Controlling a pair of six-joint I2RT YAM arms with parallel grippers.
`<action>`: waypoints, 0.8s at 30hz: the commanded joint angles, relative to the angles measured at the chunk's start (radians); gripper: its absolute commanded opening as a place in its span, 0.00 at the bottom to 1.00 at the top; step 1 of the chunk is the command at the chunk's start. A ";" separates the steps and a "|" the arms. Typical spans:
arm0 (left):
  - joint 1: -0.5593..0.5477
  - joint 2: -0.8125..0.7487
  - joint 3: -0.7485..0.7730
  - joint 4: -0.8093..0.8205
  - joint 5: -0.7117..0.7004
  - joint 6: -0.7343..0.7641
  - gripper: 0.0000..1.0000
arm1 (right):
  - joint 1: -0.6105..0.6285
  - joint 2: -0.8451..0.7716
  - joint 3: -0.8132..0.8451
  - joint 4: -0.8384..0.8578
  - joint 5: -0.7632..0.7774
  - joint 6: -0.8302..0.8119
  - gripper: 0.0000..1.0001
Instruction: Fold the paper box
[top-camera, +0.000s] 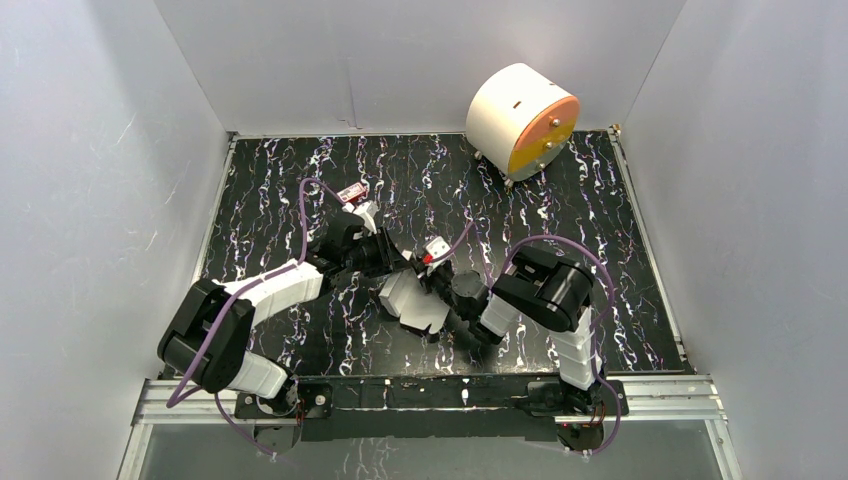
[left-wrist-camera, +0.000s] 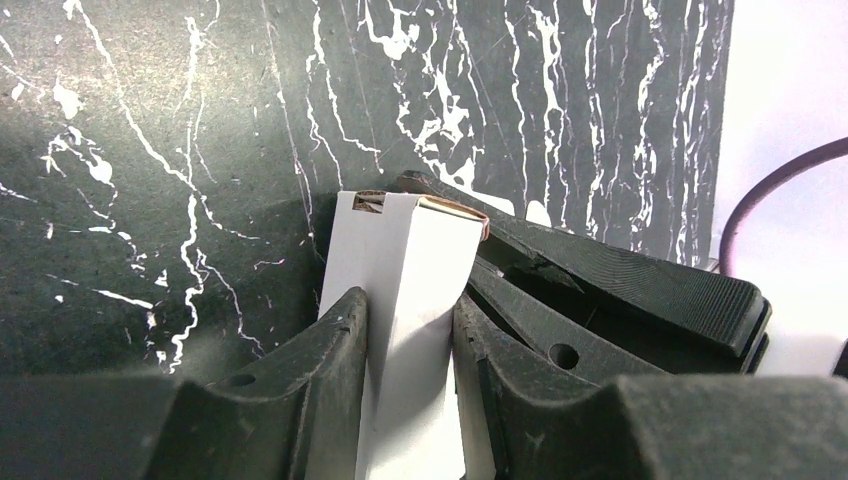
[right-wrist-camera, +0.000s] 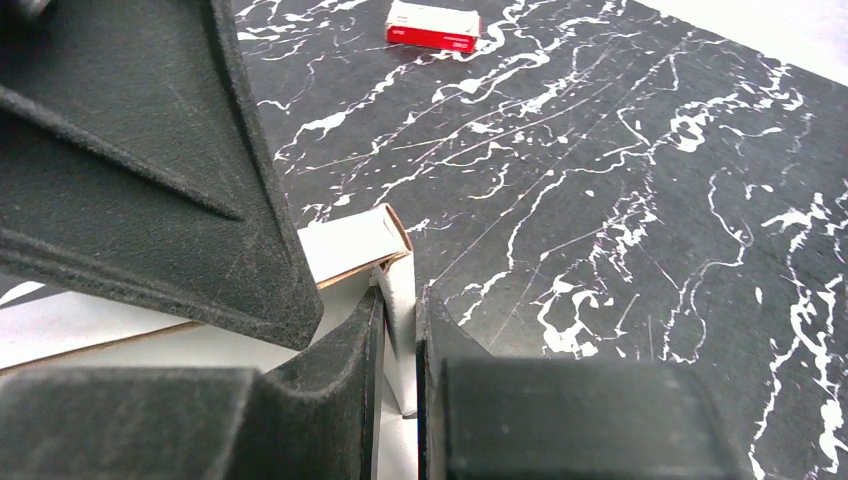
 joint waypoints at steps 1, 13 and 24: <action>-0.053 -0.031 -0.031 0.047 0.224 -0.106 0.25 | -0.011 0.019 0.024 0.086 0.238 0.027 0.16; -0.061 -0.059 -0.036 0.073 0.263 -0.129 0.24 | -0.006 0.064 0.030 0.124 0.272 -0.006 0.21; -0.059 -0.073 0.020 -0.078 0.080 0.008 0.23 | -0.006 0.008 -0.067 0.202 0.068 -0.071 0.30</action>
